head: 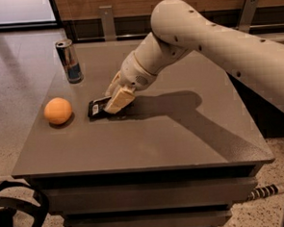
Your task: Move rxbar chocolate near orange
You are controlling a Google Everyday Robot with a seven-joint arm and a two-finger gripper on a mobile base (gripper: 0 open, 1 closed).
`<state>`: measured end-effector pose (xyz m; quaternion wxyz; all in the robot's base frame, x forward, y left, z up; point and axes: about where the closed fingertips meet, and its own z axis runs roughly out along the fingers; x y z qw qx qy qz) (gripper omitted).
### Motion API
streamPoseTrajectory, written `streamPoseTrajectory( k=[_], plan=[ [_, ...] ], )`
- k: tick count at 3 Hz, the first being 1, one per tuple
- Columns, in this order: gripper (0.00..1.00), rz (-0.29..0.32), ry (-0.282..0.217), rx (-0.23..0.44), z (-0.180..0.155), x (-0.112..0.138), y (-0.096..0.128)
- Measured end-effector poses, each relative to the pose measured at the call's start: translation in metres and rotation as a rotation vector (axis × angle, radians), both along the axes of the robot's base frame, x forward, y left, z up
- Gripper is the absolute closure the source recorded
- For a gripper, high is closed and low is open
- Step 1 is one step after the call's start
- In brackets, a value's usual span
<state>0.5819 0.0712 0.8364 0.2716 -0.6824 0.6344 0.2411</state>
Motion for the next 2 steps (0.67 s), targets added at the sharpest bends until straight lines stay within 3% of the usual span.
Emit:
streamPoseTrajectory(
  k=[1, 2],
  plan=[
    [0.98, 0.037, 0.001, -0.004, -0.0034, -0.0062, 0.0210],
    [0.67, 0.037, 0.002, -0.004, -0.0041, -0.0065, 0.0207]
  ],
)
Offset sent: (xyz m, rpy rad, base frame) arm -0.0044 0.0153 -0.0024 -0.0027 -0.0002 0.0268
